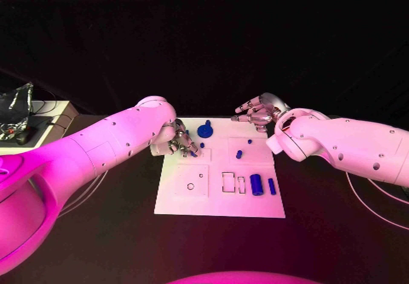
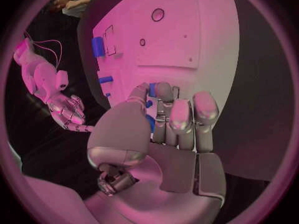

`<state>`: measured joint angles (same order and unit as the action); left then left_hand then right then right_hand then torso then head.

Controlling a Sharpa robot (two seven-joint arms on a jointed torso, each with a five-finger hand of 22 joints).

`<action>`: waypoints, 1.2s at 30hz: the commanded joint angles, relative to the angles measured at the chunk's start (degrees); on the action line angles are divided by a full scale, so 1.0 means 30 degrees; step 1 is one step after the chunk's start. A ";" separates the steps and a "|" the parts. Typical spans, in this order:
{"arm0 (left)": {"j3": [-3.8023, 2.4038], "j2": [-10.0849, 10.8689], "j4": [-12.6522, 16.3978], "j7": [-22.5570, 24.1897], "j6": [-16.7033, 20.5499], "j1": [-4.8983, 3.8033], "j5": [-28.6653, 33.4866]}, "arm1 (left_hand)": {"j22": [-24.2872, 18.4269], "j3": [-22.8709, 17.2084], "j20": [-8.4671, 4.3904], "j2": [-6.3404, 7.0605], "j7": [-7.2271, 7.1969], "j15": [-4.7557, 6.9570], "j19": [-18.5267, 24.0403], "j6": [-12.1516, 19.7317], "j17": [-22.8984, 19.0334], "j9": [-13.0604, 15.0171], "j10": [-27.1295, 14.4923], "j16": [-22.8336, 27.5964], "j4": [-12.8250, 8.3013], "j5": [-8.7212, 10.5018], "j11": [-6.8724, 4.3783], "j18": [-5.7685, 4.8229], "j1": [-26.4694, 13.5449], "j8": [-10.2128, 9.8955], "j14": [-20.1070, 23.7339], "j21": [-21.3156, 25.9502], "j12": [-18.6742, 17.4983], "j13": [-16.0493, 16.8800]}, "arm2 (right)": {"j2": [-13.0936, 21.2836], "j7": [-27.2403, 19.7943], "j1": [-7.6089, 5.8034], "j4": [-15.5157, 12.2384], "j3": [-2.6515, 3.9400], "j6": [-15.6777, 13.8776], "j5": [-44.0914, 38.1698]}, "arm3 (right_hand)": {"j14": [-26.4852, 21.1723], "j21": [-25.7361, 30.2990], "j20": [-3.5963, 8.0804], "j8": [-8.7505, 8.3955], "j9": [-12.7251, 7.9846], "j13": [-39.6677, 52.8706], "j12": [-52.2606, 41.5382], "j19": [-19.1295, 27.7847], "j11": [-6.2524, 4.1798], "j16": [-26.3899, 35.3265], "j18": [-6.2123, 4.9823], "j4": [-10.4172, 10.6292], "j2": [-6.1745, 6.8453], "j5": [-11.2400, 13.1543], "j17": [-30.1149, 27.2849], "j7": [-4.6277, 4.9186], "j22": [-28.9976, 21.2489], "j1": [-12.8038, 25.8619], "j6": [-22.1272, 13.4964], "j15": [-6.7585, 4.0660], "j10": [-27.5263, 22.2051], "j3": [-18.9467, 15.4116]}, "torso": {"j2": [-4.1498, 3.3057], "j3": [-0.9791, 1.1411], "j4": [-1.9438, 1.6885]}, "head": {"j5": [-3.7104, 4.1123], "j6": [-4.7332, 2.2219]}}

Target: Assemble the parts on the task board

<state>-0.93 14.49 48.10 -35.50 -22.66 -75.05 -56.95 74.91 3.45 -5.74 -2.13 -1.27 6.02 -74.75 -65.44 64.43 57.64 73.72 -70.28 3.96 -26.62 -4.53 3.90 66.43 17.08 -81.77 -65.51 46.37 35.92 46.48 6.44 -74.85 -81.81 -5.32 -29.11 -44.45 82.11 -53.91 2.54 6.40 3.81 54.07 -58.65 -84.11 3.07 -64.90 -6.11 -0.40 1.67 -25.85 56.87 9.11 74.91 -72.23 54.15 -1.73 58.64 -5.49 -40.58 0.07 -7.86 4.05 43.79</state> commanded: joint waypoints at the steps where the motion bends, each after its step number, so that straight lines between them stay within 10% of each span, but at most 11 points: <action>1: 0.0005 0.0005 0.0067 0.0022 0.0344 0.0016 -0.0098 | 0.0876 0.0384 -0.0025 -0.0052 -0.0025 0.0041 -0.0065 0.0008 -0.0040 0.0000 0.0074 0.0060 0.0096 0.0021 0.0035 -0.0289 -0.0066 -0.0005 -0.0059 0.0116 0.0093 -0.0019 | 0.0000 -0.0101 0.0020 -0.0012 0.0006 0.0273 -0.0181 | 0.0062 0.0066 -0.0018 -0.0058 0.0011 -0.0015 0.0001 -0.0753 -0.0043 0.0093 -0.0242 -0.0074 0.0027 -0.0122 -0.0016 0.0089 0.2319 0.0159 -0.0030 -0.0002 -0.0119 0.0001 | 0.0014 -0.0003 -0.0003 | 0.0013 -0.0007; 17: 0.0006 0.0134 0.0412 0.0314 0.0385 0.0032 0.0171 | 0.0902 0.3088 -0.0022 -0.0168 0.0079 -0.0008 -0.0010 0.0044 -0.0122 0.0116 -0.0045 0.0189 0.0354 0.1936 0.0122 -0.0291 0.0107 0.0124 -0.0034 0.0382 0.0139 -0.0046 | 0.0007 -0.0113 0.0067 -0.0003 0.0006 0.0280 -0.0183 | 0.0062 0.0066 -0.0018 -0.0058 0.0011 -0.0015 0.0001 -0.0753 -0.0043 0.0093 -0.0242 -0.0074 0.0027 -0.0122 -0.0016 0.0089 0.2319 0.0159 -0.0030 -0.0002 -0.0119 0.0001 | 0.0025 -0.0009 -0.0022 | 0.0022 -0.0012; 36: -0.0003 0.0610 0.0903 0.0348 0.0642 0.0045 0.0196 | 0.0927 0.3164 0.0005 -0.0110 0.0080 -0.0014 -0.0015 0.0036 -0.0084 0.0146 -0.0024 0.0176 0.0359 0.2202 0.0122 -0.0282 0.0079 0.0160 -0.0038 0.0408 0.0159 -0.0063 | 0.0034 -0.0124 0.0128 0.0009 0.0006 0.0286 -0.0184 | 0.0062 0.0066 -0.0018 -0.0058 0.0011 -0.0015 0.0001 -0.0753 -0.0043 0.0093 -0.0242 -0.0074 0.0027 -0.0122 -0.0016 0.0089 0.2319 0.0159 -0.0030 -0.0002 -0.0119 0.0001 | 0.0003 -0.0011 -0.0016 | 0.0012 -0.0076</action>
<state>-0.92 16.33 50.54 -35.13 -21.07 -74.93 -56.76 74.90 12.56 -5.74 -2.67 -1.43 6.02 -74.75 -65.43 64.13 58.00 73.72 -70.00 5.06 -20.19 -4.52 3.90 66.98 17.30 -81.77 -64.62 46.59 35.79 46.57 6.45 -74.51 -81.76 -5.32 -29.00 -44.47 82.11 -53.92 2.54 6.40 3.81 54.08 -58.65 -84.11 2.97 -64.90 -6.11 -0.40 1.67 -25.85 56.87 8.94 74.94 -72.23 54.09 -1.73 58.53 -5.49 -40.55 0.05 -7.86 4.05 43.58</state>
